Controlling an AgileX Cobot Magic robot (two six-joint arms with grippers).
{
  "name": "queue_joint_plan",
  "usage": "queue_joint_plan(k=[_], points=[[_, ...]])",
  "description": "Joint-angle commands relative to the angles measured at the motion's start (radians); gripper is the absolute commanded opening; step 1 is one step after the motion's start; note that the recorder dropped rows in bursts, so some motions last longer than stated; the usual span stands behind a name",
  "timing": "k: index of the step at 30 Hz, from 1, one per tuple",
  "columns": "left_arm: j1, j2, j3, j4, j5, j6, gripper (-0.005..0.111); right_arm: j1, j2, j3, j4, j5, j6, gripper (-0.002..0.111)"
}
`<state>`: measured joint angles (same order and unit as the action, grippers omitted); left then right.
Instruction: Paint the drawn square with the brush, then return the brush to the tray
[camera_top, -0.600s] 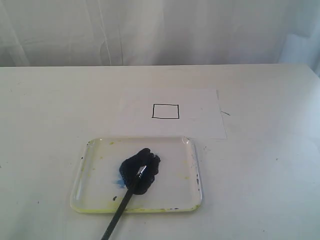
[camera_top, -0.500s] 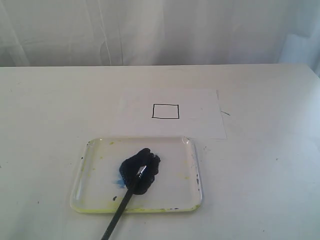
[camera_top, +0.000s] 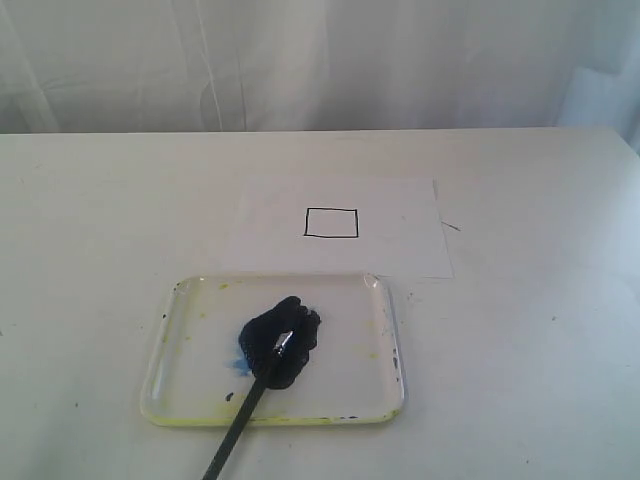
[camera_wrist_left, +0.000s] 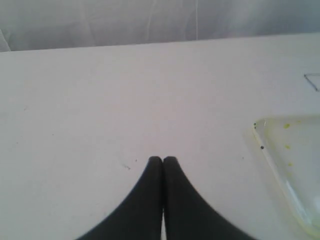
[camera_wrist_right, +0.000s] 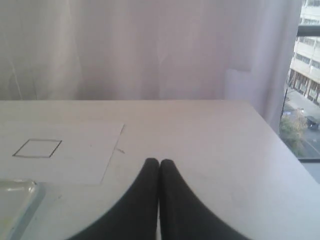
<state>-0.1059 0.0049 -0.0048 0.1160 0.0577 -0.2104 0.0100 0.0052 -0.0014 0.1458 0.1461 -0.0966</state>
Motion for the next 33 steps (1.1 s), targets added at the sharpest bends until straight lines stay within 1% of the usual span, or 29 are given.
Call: queue_joint_plan(k=[1, 4, 7, 9, 10, 11, 12, 13, 14, 15, 16, 18, 20, 22, 24, 26, 29, 33], points=[[0.004, -0.005, 0.005, -0.034, -0.093, -0.091, 0.0, -0.004, -0.005, 0.001, -0.007, -0.138, -0.016, 0.0], [0.004, -0.005, -0.009, -0.041, -0.068, -0.201, 0.0, -0.004, -0.005, 0.001, -0.007, -0.194, -0.019, 0.0], [0.004, -0.005, -0.067, -0.041, -0.016, -0.238, 0.0, -0.004, -0.005, 0.001, -0.007, -0.223, -0.019, 0.0], [0.004, -0.005, -0.148, -0.041, 0.052, -0.267, 0.0, -0.004, -0.005, -0.012, -0.007, -0.216, -0.019, 0.0], [0.004, -0.005, -0.214, -0.045, 0.13, -0.27, 0.0, -0.004, -0.005, -0.033, -0.007, -0.216, -0.019, 0.0], [0.004, -0.005, -0.24, -0.045, 0.176, -0.266, 0.0, -0.004, -0.005, -0.043, -0.004, -0.216, -0.019, 0.0], [0.004, -0.005, -0.305, -0.045, 0.267, -0.264, 0.0, -0.004, -0.005, -0.069, -0.004, -0.207, 0.001, 0.0], [0.004, -0.005, -0.329, -0.045, 0.306, -0.259, 0.0, -0.004, -0.005, -0.08, -0.004, -0.203, 0.009, 0.0], [0.004, 0.008, -0.389, -0.045, 0.4, -0.237, 0.0, -0.004, -0.005, -0.107, -0.004, -0.195, 0.014, 0.0], [0.004, 0.017, -0.415, -0.045, 0.434, -0.222, 0.0, -0.004, -0.005, -0.121, -0.004, -0.19, 0.014, 0.0], [0.004, 0.043, -0.462, -0.045, 0.511, -0.186, 0.0, -0.004, -0.005, -0.154, -0.004, -0.17, 0.016, 0.0], [0.004, 0.085, -0.523, -0.045, 0.618, -0.165, 0.0, -0.004, -0.002, -0.212, -0.004, -0.109, 0.023, 0.0], [0.002, 0.145, -0.586, -0.064, 0.707, -0.112, 0.0, -0.004, 0.057, -0.287, -0.004, -0.043, 0.025, 0.0], [0.002, 0.213, -0.648, -0.116, 0.775, -0.04, 0.0, -0.004, 0.145, -0.373, -0.004, 0.004, 0.044, 0.0], [0.002, 0.274, -0.684, -0.164, 0.819, 0.02, 0.0, -0.004, 0.244, -0.433, -0.004, 0.009, 0.07, 0.0], [0.002, 0.331, -0.708, -0.203, 0.852, 0.035, 0.0, -0.004, 0.344, -0.489, -0.004, 0.009, 0.097, 0.0], [0.002, 0.421, -0.729, -0.241, 0.891, 0.069, 0.0, -0.004, 0.494, -0.575, -0.002, 0.051, 0.19, 0.0], [0.002, 0.519, -0.741, -0.277, 0.899, 0.14, 0.0, -0.004, 0.681, -0.686, 0.011, 0.142, 0.185, 0.0]])
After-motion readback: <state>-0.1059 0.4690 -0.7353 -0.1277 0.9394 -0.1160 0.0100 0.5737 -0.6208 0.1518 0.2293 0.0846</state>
